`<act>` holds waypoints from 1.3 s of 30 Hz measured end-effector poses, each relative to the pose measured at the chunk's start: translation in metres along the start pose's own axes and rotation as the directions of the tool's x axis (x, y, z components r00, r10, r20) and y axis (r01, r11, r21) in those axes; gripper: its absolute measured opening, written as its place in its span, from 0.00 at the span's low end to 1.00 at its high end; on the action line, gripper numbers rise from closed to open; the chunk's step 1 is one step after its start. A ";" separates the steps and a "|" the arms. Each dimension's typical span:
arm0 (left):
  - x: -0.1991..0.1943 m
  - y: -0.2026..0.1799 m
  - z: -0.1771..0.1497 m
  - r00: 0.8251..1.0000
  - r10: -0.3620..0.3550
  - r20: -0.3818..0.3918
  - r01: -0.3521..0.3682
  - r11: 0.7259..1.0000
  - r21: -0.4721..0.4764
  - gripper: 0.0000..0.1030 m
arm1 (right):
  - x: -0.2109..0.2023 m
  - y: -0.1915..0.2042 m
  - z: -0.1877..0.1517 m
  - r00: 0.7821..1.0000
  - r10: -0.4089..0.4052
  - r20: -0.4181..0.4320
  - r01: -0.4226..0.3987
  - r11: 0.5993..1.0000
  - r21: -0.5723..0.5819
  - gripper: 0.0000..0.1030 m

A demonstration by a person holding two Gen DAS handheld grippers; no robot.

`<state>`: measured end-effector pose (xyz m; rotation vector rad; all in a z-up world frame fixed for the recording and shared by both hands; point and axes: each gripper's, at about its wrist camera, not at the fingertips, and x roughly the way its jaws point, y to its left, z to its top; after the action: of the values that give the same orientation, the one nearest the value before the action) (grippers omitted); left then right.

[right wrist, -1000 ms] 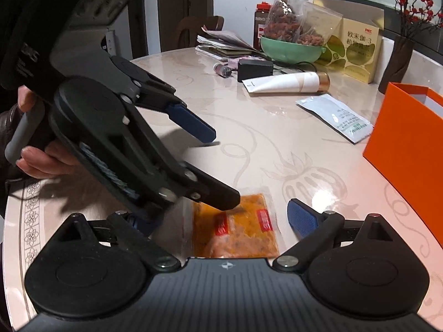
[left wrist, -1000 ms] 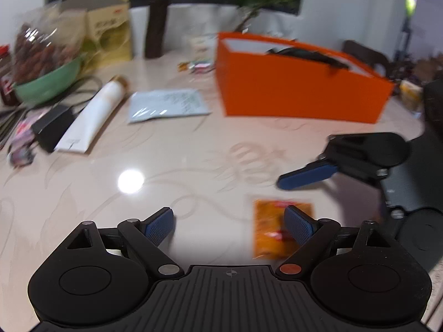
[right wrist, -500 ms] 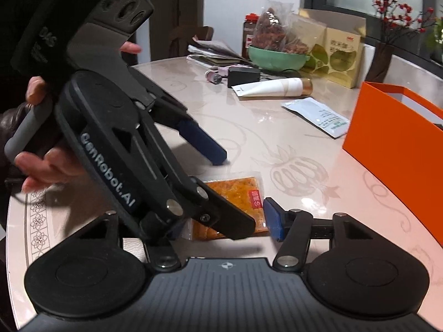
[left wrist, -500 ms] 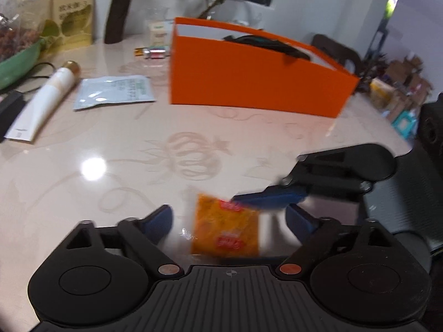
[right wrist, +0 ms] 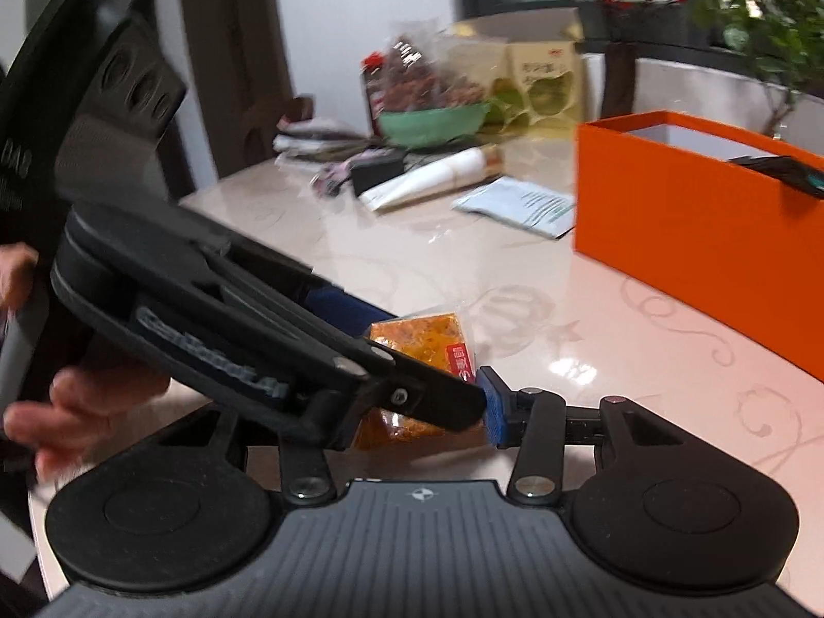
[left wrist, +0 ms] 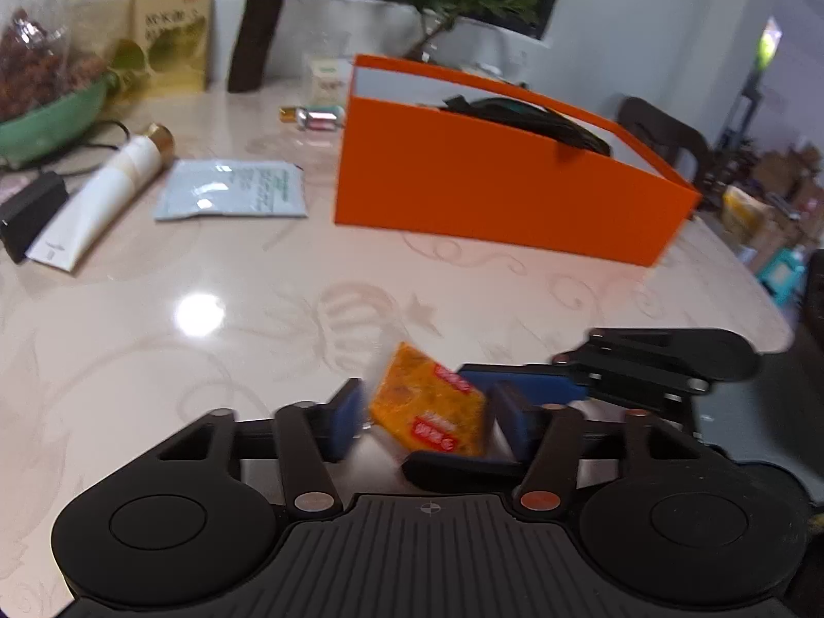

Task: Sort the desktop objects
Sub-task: 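Open the right gripper while the left gripper reaches in and grasps the sauce packet, then carry the sauce packet into the orange box and open the left gripper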

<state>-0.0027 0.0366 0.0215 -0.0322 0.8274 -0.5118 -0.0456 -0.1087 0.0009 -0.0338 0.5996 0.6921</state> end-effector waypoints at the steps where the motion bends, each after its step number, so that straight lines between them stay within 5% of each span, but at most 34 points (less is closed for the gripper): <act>1: 0.002 -0.001 0.003 1.000 0.002 0.008 -0.002 1.000 -0.010 0.52 | 0.000 -0.002 0.001 1.000 -0.014 0.007 0.014 1.000 0.011 0.50; 8: 0.024 -0.006 0.010 1.000 0.021 0.006 -0.020 0.996 -0.092 0.43 | 0.007 -0.021 0.003 0.997 -0.073 -0.019 0.074 0.993 0.095 0.50; 15: 0.002 -0.015 0.031 0.998 0.018 0.058 -0.013 0.996 -0.083 0.41 | -0.009 -0.017 0.018 0.994 -0.097 0.057 0.092 0.992 0.083 0.50; 26: -0.041 -0.069 0.120 0.981 0.003 0.192 -0.017 0.997 0.071 0.41 | -0.067 -0.033 0.085 0.953 -0.183 0.242 0.171 0.983 0.072 0.50; 34: -0.010 -0.113 0.184 0.973 -0.066 0.219 0.033 0.988 0.151 0.41 | -0.093 -0.092 0.118 0.910 -0.300 0.287 0.278 0.954 0.117 0.50; 39: 0.038 -0.131 0.203 0.983 -0.070 0.171 0.041 0.985 0.168 0.40 | -0.085 -0.134 0.115 0.904 -0.344 0.254 0.311 0.937 0.160 0.50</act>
<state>0.1072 -0.1290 0.1629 0.0503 0.6108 -0.6195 0.0428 -0.2377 0.1191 0.0691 0.3481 0.3235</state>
